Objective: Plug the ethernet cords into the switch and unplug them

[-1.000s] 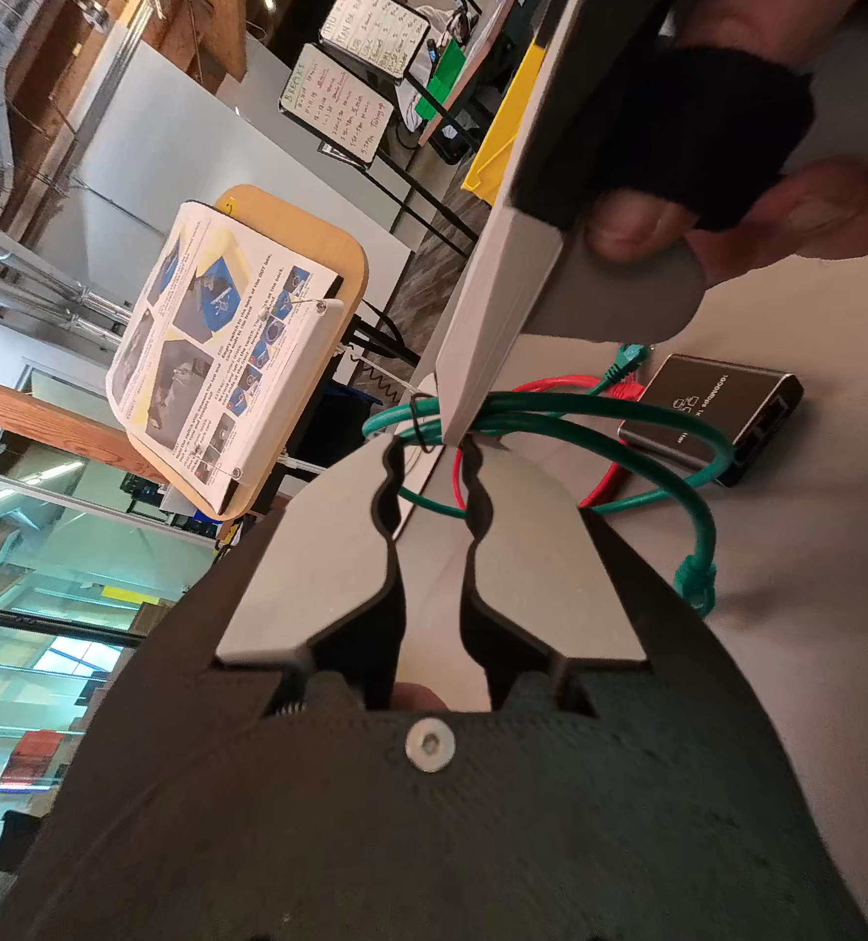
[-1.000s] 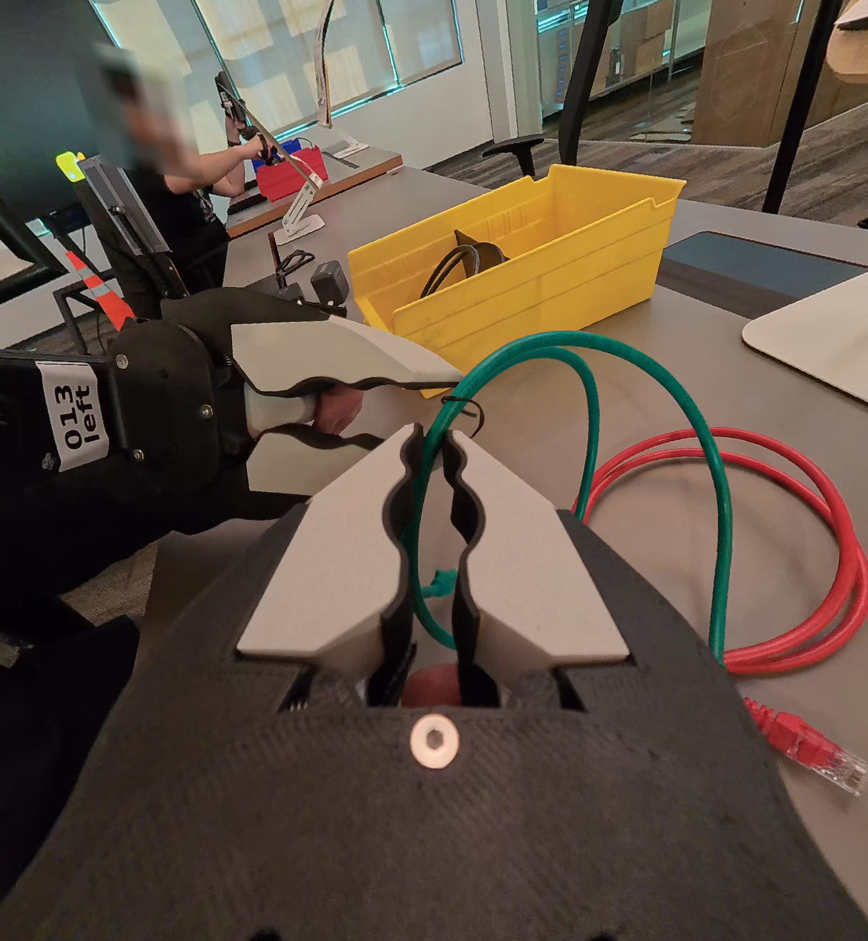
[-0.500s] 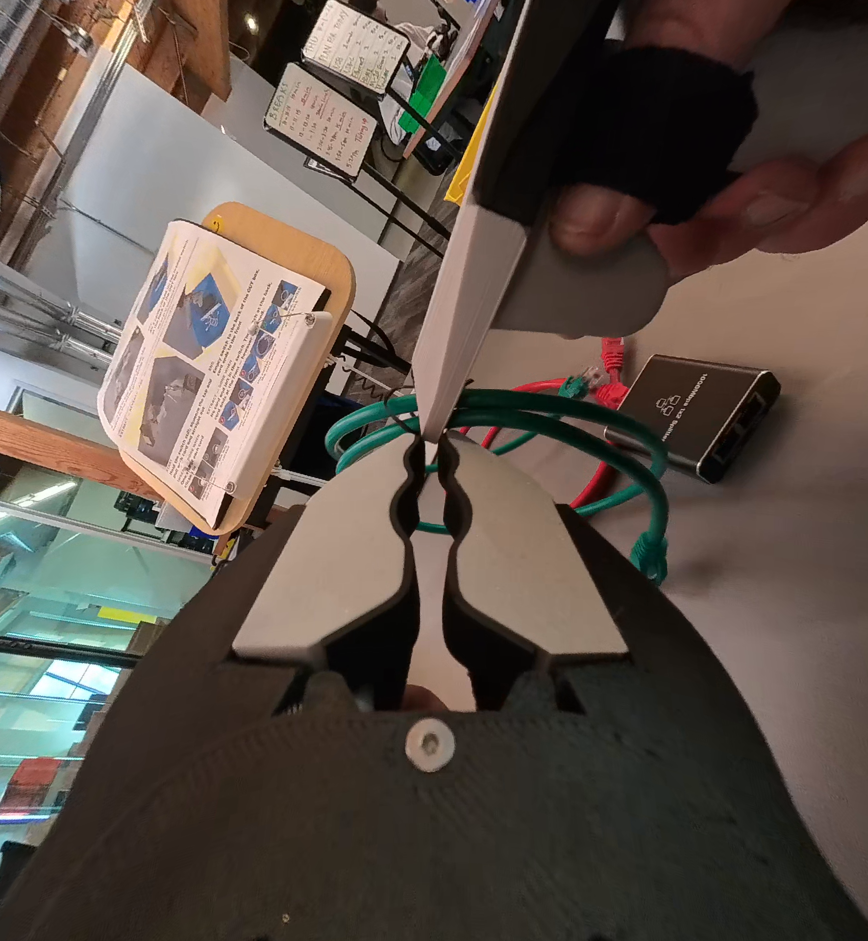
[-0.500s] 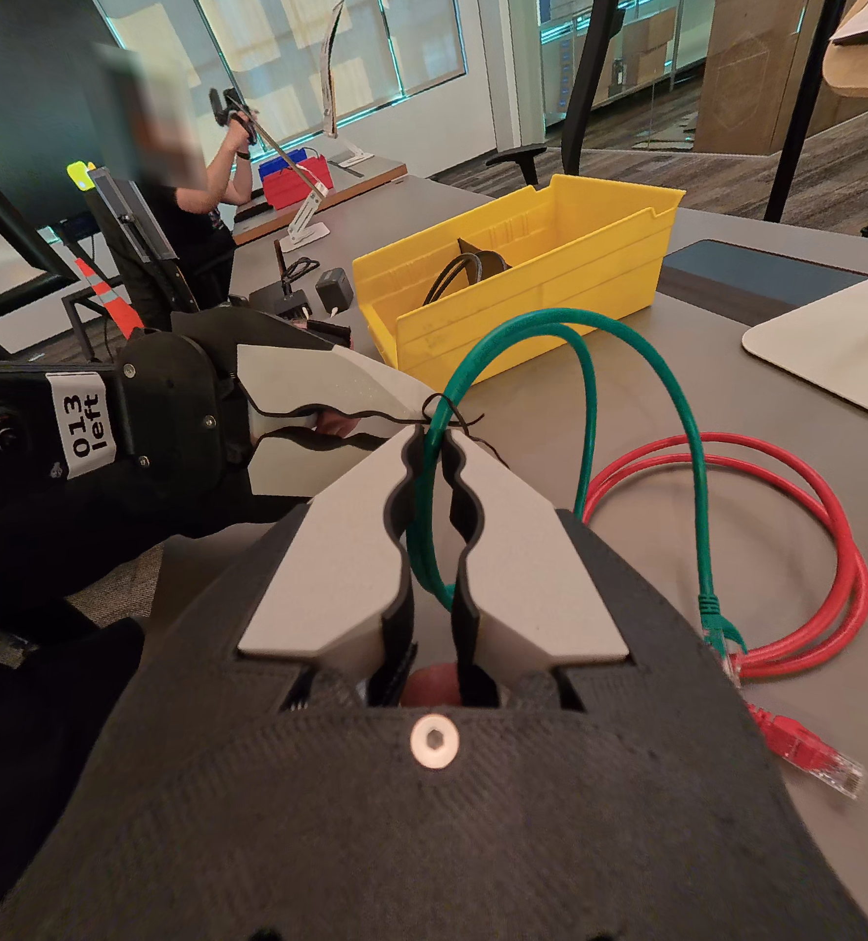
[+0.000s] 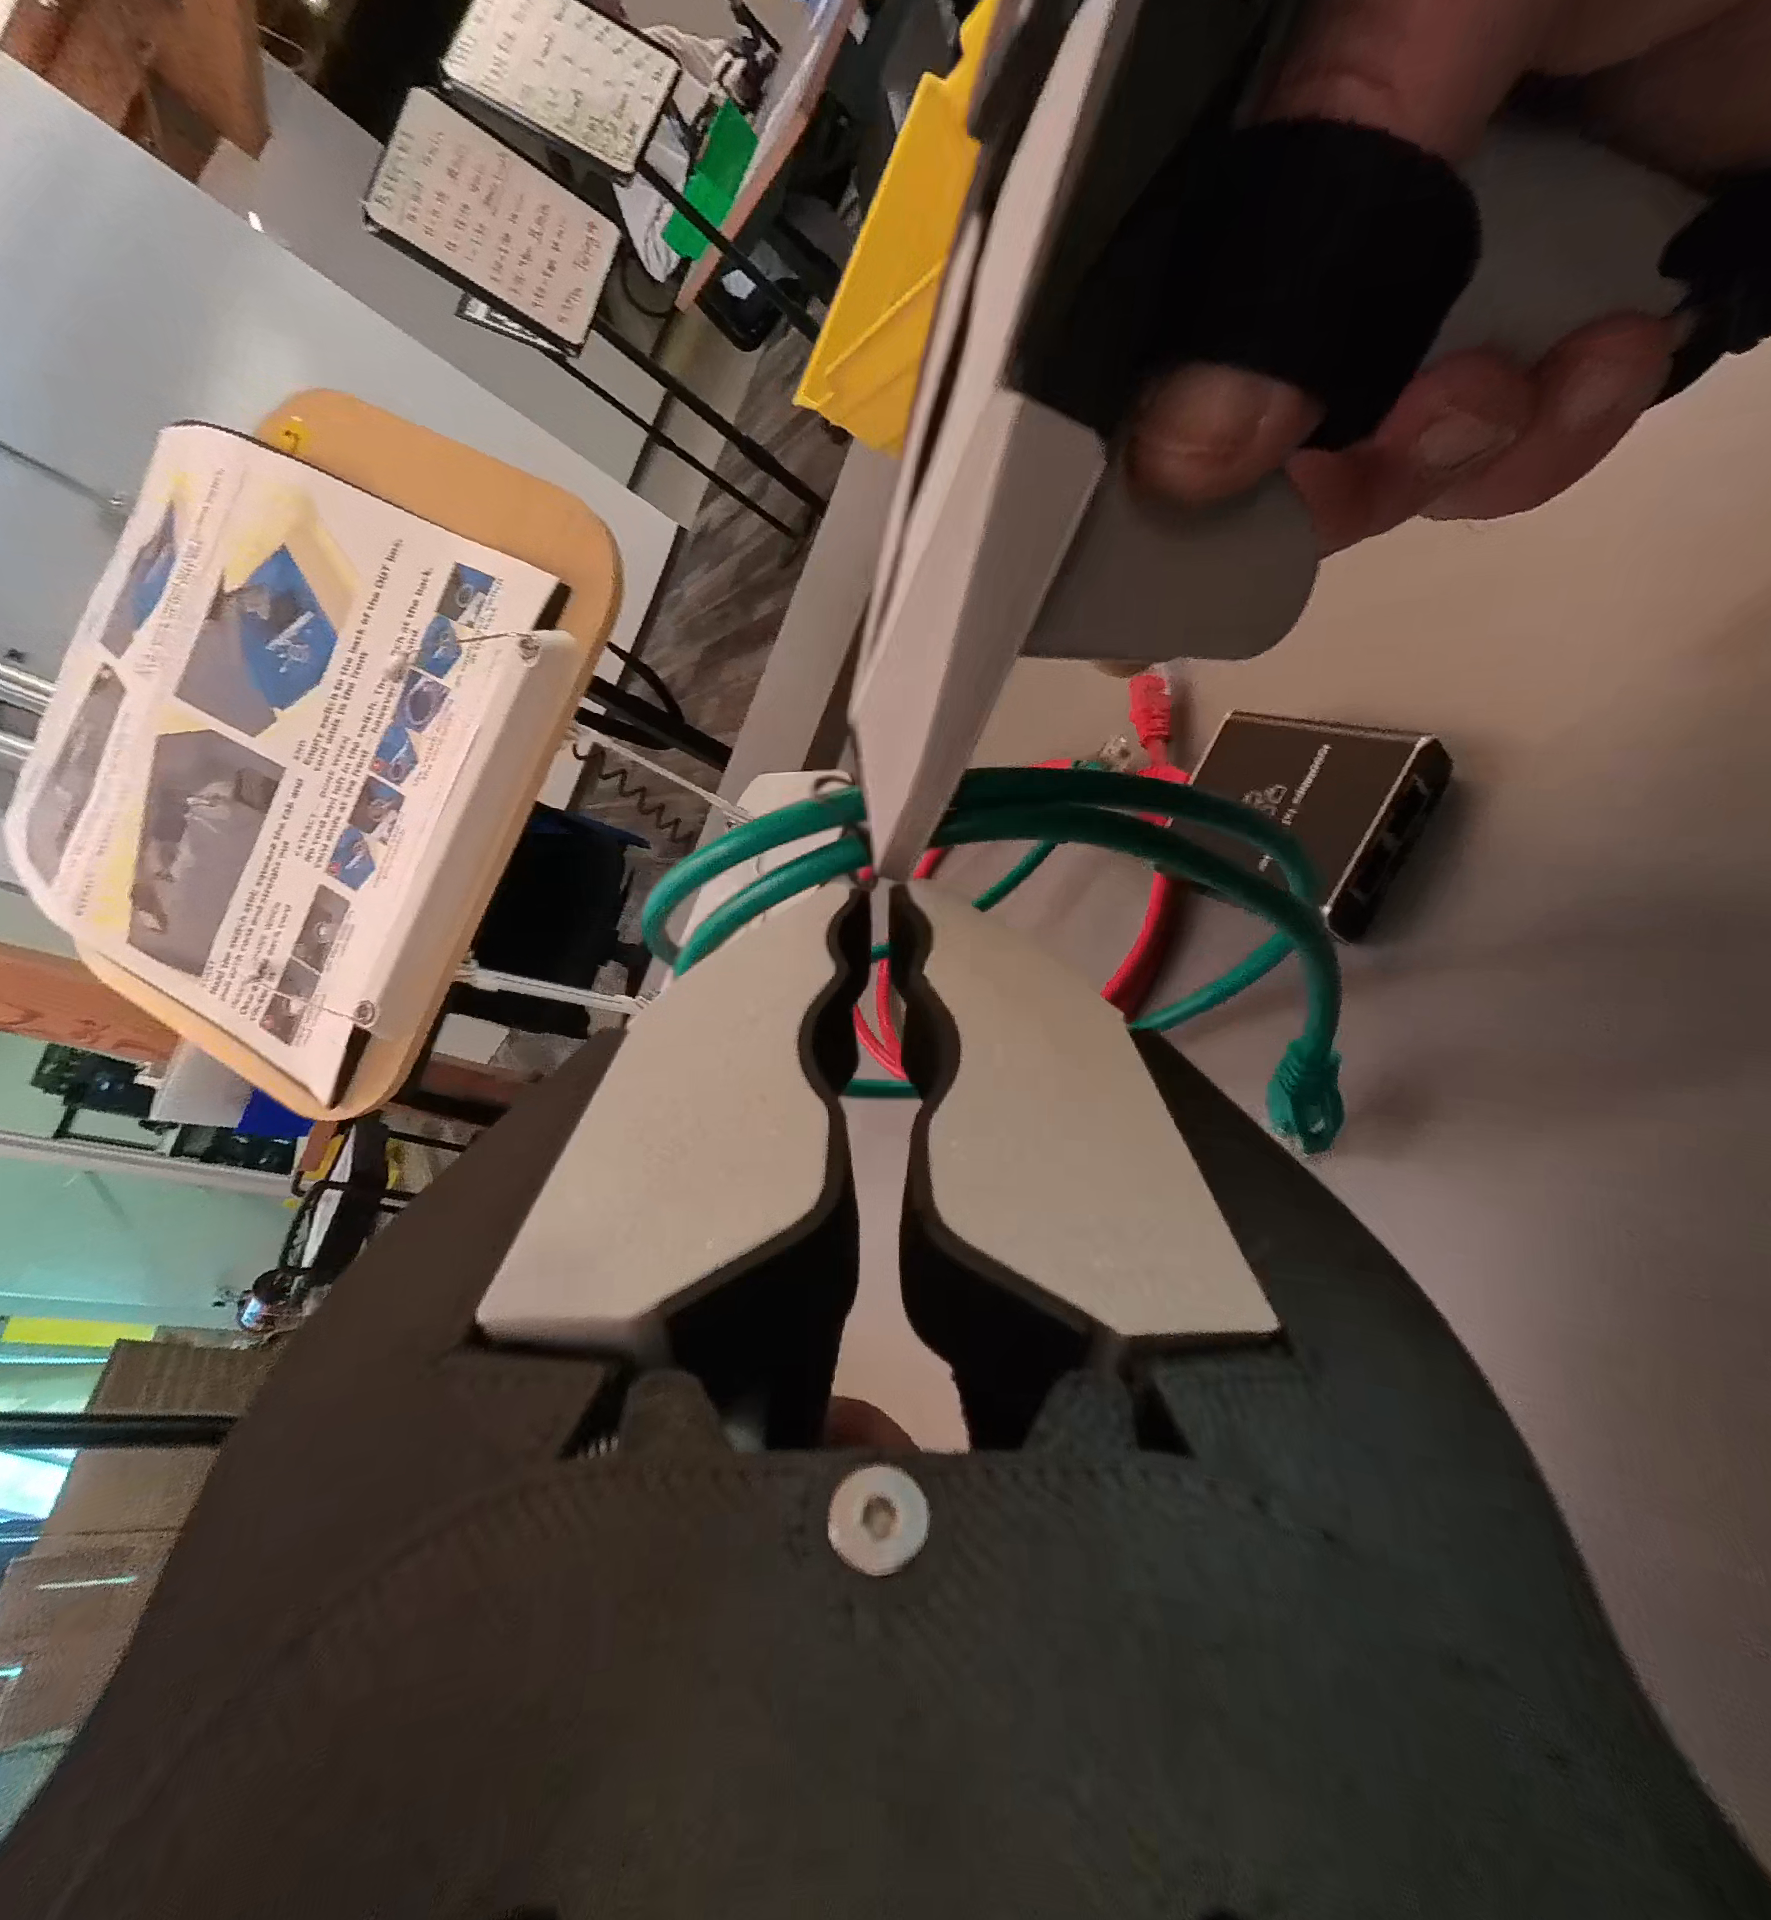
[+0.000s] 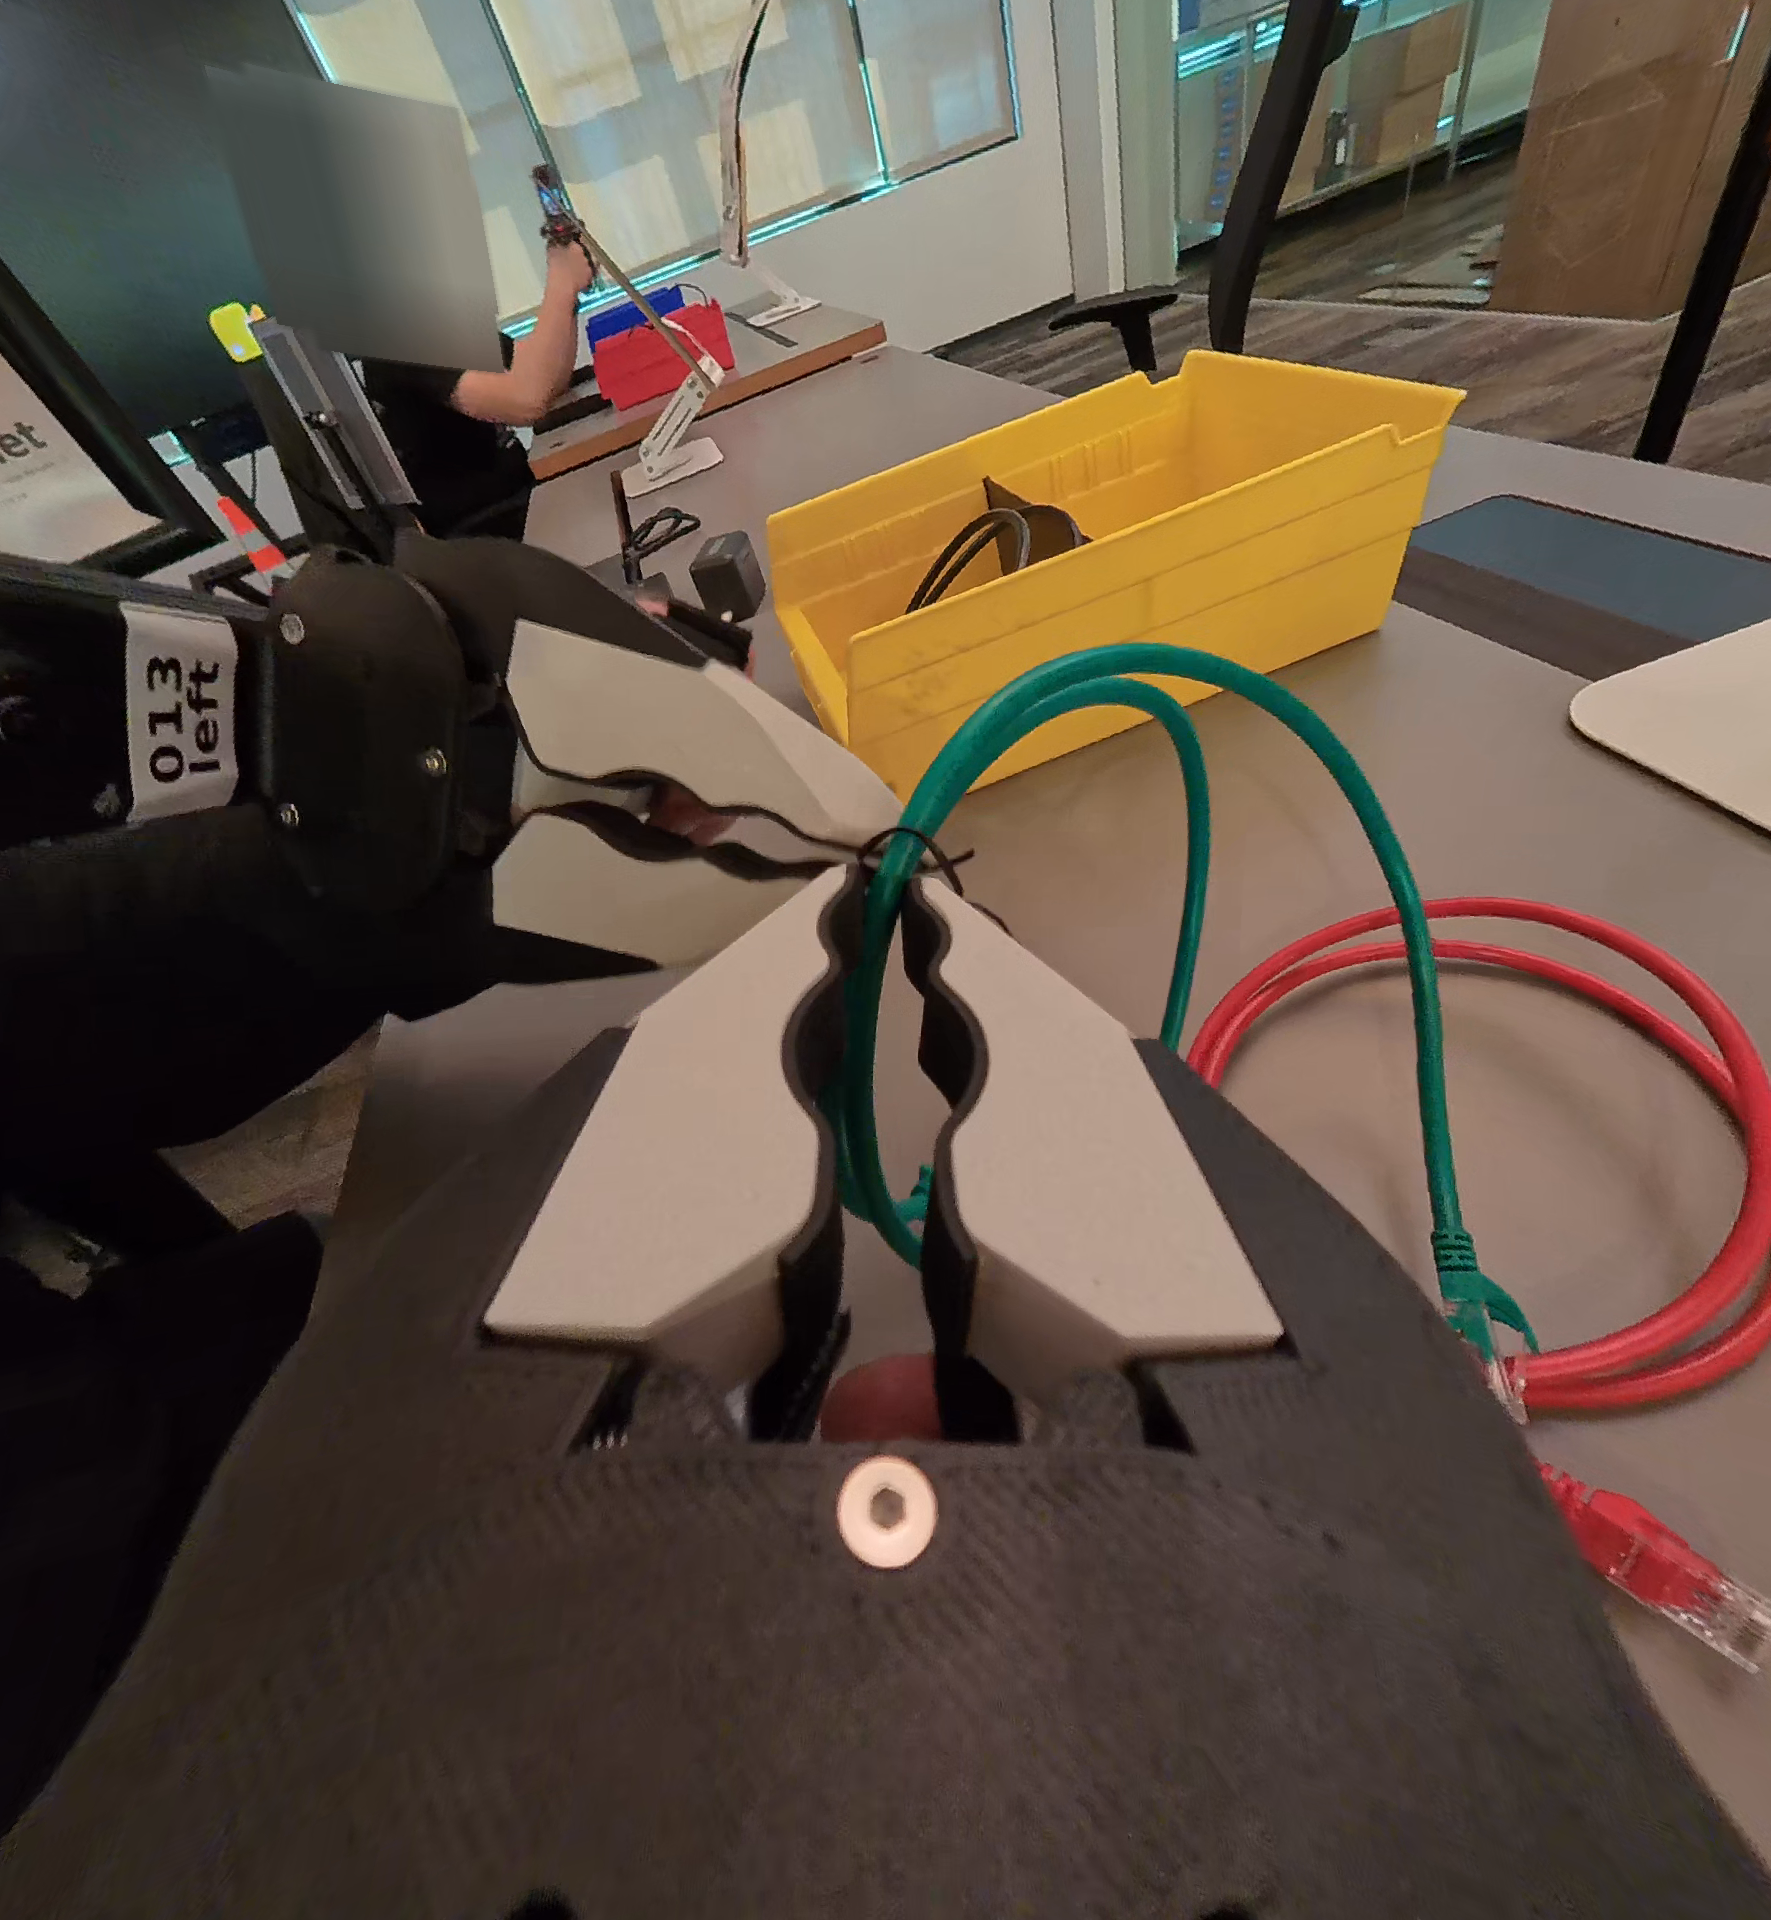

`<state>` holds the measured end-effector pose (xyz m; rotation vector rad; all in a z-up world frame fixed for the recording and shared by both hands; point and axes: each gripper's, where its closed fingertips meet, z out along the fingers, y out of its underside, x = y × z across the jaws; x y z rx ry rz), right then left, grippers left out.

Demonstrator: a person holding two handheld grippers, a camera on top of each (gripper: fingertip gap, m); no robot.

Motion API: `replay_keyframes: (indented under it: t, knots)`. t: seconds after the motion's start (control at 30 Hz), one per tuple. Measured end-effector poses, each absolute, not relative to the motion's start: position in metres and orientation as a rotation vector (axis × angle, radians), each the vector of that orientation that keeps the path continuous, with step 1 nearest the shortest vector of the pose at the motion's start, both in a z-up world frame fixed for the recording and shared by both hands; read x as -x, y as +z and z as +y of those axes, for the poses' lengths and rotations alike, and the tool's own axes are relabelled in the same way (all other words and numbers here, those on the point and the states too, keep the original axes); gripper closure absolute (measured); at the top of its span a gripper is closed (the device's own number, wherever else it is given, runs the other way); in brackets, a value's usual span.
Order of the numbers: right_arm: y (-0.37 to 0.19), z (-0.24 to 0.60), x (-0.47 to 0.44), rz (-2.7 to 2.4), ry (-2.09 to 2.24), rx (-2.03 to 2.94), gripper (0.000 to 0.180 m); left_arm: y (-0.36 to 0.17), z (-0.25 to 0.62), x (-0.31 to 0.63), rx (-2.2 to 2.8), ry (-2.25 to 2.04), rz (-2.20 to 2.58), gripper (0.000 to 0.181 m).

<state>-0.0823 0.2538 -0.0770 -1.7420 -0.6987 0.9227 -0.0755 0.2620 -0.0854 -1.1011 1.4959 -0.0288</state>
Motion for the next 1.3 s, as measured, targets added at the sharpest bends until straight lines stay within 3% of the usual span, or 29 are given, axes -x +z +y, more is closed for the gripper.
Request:
replay_keyframes:
  t: [0.27, 0.43, 0.67, 1.3]
  knots:
    - [-0.077, 0.249, 0.081, -0.762, 0.941, 1.722, 0.174, -0.079, 0.259, 0.077, 1.126, -0.113, 1.49, 0.179]
    - [-0.075, 0.247, 0.077, -0.752, 0.982, 1.708, 0.175, -0.085, 0.258, 0.079, 1.169, -0.167, 1.519, 0.171]
    - [-0.061, 0.245, 0.069, -0.729, 1.052, 1.652, 0.175, -0.092, 0.257, 0.074, 1.238, -0.292, 1.485, 0.134]
    - [-0.051, 0.247, 0.063, -0.631, 1.233, 1.612, 0.175, -0.066, 0.251, 0.048, 1.242, -0.688, 1.405, 0.144]
